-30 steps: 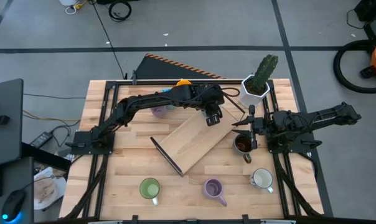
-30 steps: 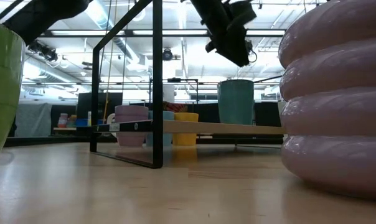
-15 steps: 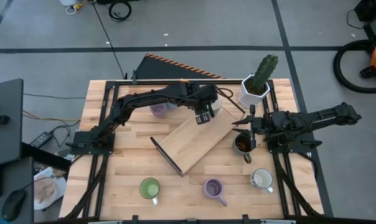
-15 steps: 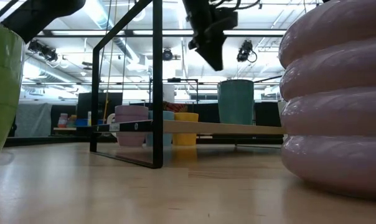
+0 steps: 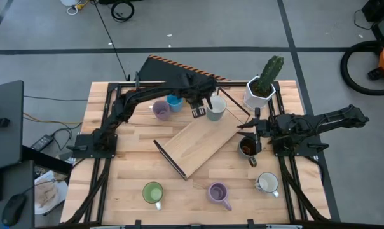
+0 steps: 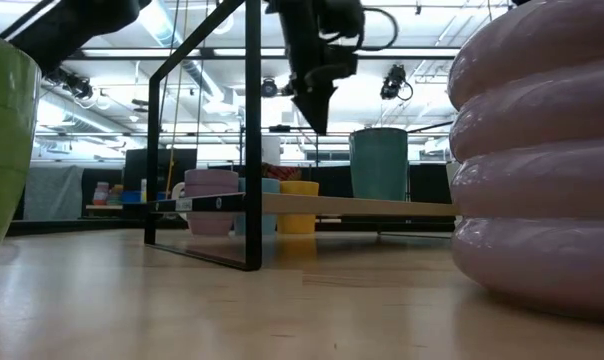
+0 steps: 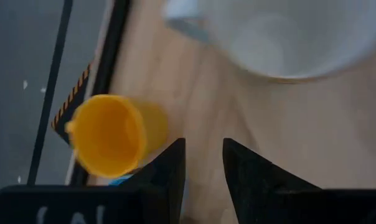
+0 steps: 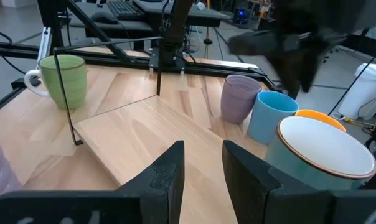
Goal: Place coffee mugs
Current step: Put the yellow mug on the shelf
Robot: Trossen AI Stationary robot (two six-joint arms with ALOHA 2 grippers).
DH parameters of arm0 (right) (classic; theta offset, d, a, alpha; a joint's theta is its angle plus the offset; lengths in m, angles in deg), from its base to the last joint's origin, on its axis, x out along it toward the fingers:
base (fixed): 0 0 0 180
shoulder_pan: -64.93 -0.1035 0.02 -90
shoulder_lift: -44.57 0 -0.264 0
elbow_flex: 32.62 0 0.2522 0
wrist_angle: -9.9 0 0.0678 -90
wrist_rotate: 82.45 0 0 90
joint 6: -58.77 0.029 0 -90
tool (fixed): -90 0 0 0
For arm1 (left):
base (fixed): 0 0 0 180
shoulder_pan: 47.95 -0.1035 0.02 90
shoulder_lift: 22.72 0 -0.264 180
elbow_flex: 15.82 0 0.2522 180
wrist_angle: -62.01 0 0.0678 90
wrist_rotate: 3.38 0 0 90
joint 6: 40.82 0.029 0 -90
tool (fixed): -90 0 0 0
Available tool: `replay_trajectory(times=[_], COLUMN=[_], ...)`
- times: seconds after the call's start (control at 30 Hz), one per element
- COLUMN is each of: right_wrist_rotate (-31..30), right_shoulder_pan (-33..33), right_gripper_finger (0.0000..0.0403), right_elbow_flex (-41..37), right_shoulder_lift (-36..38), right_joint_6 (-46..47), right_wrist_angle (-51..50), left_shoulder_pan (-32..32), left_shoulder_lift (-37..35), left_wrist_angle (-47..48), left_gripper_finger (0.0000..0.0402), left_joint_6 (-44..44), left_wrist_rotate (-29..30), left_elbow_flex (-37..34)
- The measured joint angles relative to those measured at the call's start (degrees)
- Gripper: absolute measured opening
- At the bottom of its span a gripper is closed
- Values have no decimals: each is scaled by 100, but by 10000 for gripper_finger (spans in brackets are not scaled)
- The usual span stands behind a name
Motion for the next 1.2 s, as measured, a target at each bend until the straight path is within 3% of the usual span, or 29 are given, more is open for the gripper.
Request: replay_trajectory(times=[0.37, 0.67, 1.2], right_wrist_rotate=[-24, -23, -19], right_shoulder_pan=[0, 0, 0], right_gripper_finger=[114, 114, 114], right_elbow_flex=[-2, -2, -4], right_shoulder_lift=[-9, -20, -153], right_joint_6=[-7, -6, -15], right_wrist_angle=[17, 46, 128], left_shoulder_pan=[-844, -1058, -1162], left_shoulder_lift=[130, 427, 837], left_wrist_angle=[-177, -193, -93], left_gripper_finger=[114, 114, 114], left_joint_6=[-416, -304, -225], left_wrist_rotate=[-273, -943, -1081], left_elbow_flex=[9, 11, 2])
